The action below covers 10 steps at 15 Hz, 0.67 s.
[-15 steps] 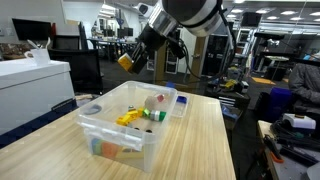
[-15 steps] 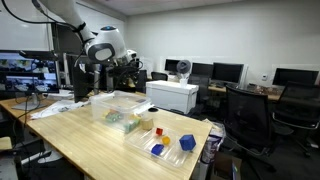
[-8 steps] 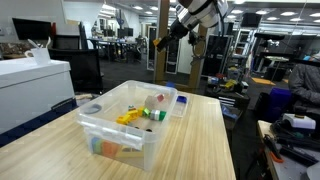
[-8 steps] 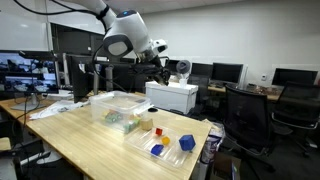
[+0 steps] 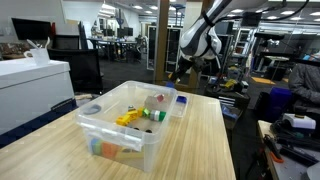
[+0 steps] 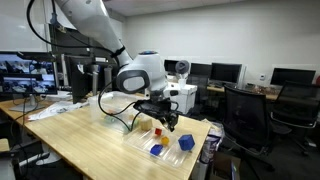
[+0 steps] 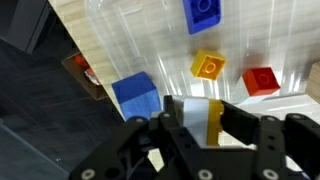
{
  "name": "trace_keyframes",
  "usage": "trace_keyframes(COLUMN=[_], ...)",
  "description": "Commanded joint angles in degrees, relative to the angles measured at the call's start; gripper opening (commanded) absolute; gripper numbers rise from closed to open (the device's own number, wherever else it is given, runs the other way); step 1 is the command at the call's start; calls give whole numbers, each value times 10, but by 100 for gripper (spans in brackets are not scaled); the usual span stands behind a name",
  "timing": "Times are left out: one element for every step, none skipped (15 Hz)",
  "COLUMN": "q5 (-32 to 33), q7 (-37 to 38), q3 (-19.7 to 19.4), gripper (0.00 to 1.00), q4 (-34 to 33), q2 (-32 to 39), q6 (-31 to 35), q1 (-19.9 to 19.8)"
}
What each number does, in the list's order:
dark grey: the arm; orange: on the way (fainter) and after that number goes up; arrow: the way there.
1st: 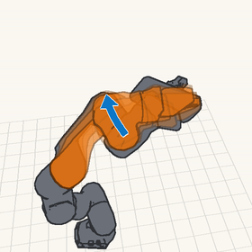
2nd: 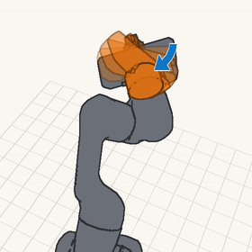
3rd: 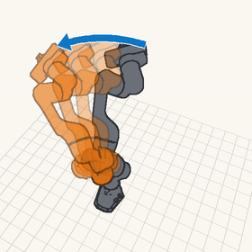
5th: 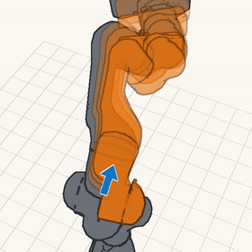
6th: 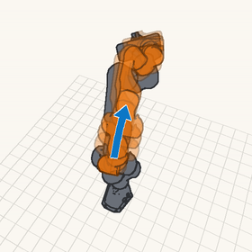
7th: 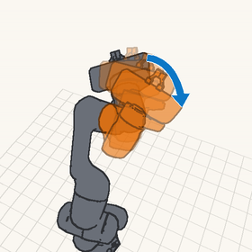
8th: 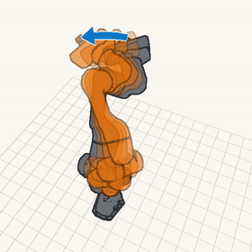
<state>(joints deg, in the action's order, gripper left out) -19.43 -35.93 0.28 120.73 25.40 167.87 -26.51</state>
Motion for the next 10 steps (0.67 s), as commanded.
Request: trace_keyframes(q5=[75,91,107,119,127,132,135,134,132,131], q7=[89,103,118,131,141,148,151,151,149,148], q3=[-22,-20,-20,-24,-26,-25,-24,-23,-21,-21], gripper=[17,17,17,17,39,67,69,75,82,88], q4=[-42,-50,-60,-67,-72,-77,-80,-82,-83,-85], q2=[36,41,45,48,50,51,52,51,50,50], q6=[-44,-52,-62,-70,-79,-89,-95,-101,-104,-108], q1=[39,45,53,62,68,70,71,71,69,69])
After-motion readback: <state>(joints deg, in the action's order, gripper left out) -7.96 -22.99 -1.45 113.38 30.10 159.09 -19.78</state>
